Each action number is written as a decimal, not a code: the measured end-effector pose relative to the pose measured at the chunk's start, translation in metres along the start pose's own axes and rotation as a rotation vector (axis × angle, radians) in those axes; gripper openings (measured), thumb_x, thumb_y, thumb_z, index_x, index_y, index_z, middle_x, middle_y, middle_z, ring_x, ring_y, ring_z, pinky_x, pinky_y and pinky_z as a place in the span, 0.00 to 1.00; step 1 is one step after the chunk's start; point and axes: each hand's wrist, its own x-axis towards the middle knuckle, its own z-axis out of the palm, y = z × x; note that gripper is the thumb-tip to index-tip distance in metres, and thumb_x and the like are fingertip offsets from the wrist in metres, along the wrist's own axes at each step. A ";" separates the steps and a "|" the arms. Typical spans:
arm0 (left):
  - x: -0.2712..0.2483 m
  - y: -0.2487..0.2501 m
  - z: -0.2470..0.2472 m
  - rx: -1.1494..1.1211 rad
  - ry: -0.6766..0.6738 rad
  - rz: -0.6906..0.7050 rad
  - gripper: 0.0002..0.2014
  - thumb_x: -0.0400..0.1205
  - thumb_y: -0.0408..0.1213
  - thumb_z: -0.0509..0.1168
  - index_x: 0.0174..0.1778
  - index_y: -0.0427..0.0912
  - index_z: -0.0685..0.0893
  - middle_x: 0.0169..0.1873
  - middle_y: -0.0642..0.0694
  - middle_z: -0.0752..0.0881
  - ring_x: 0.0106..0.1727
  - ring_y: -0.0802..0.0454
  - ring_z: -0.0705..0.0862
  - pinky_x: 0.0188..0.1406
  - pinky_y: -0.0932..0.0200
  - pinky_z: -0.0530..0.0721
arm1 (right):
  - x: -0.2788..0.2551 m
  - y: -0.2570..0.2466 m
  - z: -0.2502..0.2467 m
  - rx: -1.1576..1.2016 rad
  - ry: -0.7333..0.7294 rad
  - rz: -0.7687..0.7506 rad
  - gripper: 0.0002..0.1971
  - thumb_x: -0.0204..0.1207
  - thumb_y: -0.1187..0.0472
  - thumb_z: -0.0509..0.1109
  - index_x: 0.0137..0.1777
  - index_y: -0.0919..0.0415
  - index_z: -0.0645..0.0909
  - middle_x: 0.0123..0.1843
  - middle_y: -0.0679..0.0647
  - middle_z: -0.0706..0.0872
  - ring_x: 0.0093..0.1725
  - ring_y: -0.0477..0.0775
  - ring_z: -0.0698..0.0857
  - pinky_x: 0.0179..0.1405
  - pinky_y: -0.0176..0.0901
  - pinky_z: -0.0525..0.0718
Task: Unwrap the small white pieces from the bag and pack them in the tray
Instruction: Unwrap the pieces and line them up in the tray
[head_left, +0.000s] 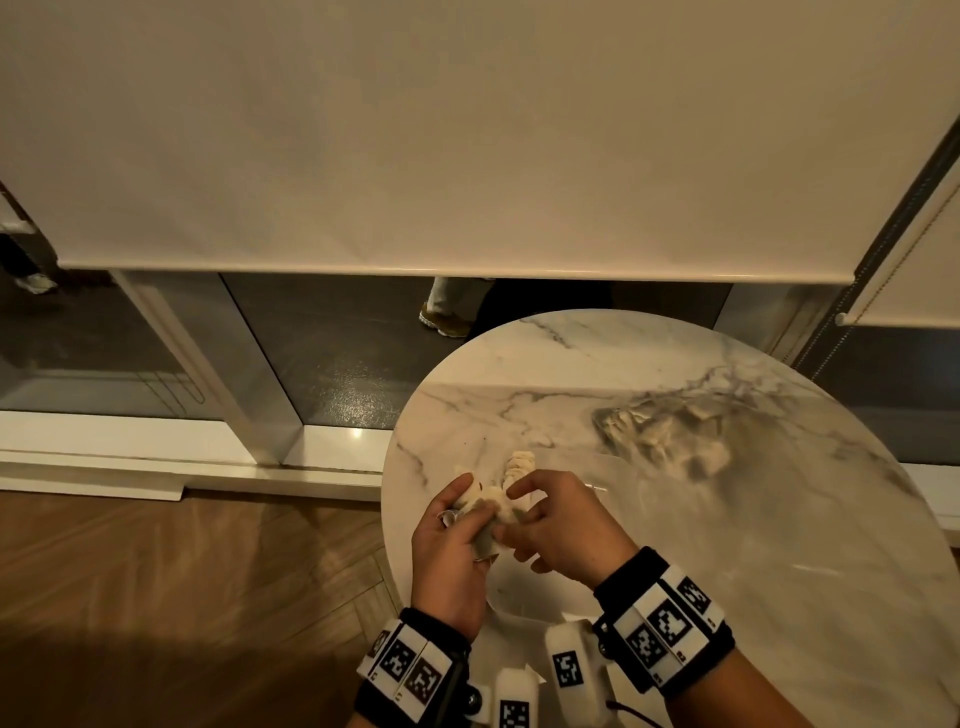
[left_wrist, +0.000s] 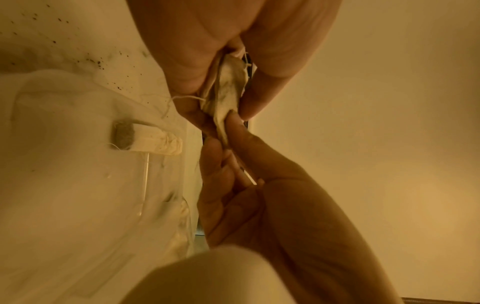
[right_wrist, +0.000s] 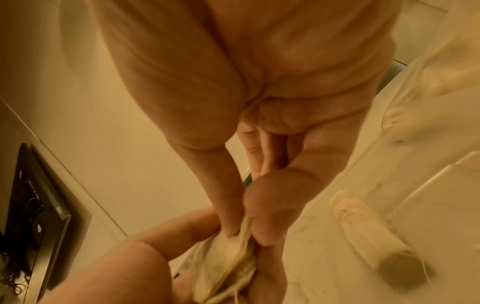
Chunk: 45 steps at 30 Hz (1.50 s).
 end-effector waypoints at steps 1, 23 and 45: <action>0.000 0.000 -0.001 -0.008 0.006 -0.006 0.19 0.80 0.21 0.66 0.66 0.40 0.84 0.58 0.31 0.88 0.51 0.38 0.90 0.50 0.43 0.87 | -0.001 0.000 -0.001 -0.002 -0.002 -0.011 0.18 0.71 0.62 0.82 0.58 0.56 0.80 0.37 0.59 0.91 0.31 0.49 0.88 0.29 0.43 0.87; 0.001 0.006 -0.015 -0.108 0.081 -0.108 0.15 0.84 0.22 0.63 0.64 0.37 0.84 0.59 0.31 0.85 0.49 0.38 0.87 0.33 0.54 0.89 | -0.006 -0.013 -0.024 1.237 -0.067 -0.084 0.19 0.72 0.81 0.57 0.52 0.61 0.81 0.41 0.63 0.85 0.37 0.58 0.85 0.27 0.39 0.83; 0.011 0.003 -0.029 -0.119 0.106 -0.123 0.13 0.83 0.22 0.64 0.59 0.39 0.85 0.66 0.28 0.84 0.51 0.36 0.87 0.30 0.54 0.90 | 0.061 0.059 -0.023 0.160 0.268 -0.051 0.03 0.68 0.66 0.82 0.38 0.58 0.91 0.37 0.50 0.93 0.42 0.49 0.90 0.47 0.41 0.86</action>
